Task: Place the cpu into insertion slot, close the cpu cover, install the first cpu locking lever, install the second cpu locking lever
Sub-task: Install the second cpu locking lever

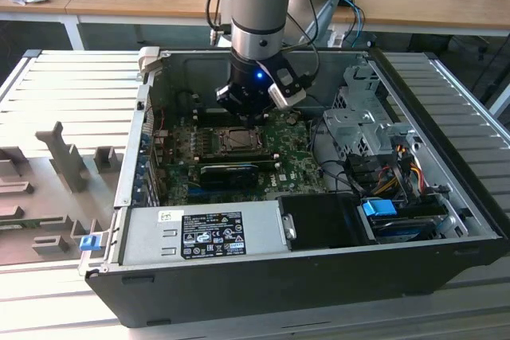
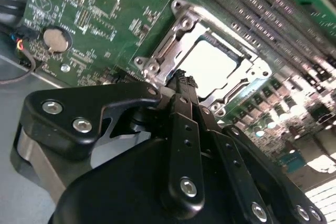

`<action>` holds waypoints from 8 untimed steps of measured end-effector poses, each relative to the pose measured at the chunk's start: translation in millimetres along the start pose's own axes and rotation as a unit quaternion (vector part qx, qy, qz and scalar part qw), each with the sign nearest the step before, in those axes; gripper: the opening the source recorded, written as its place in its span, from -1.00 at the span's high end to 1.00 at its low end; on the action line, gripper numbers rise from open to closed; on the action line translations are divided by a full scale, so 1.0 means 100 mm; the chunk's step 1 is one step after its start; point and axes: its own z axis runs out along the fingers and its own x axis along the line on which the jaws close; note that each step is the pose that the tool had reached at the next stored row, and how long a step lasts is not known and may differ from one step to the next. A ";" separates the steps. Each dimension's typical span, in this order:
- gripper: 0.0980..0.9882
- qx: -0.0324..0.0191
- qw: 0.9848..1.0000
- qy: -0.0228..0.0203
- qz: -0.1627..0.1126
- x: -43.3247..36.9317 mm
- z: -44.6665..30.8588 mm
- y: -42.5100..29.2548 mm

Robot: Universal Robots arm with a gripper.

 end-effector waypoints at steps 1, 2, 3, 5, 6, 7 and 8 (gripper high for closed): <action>0.98 0.000 1.000 0.000 0.000 0.004 -0.005 -0.038; 0.98 0.000 1.000 0.000 0.000 0.006 -0.008 -0.061; 0.98 0.000 1.000 0.000 0.000 0.007 -0.014 -0.067; 0.98 0.000 1.000 0.000 0.000 0.010 -0.042 -0.070; 0.98 0.000 1.000 0.000 0.000 0.010 -0.062 -0.070; 0.98 0.000 1.000 0.000 0.000 0.010 -0.083 -0.069; 0.98 0.000 1.000 0.000 0.000 0.010 -0.099 -0.074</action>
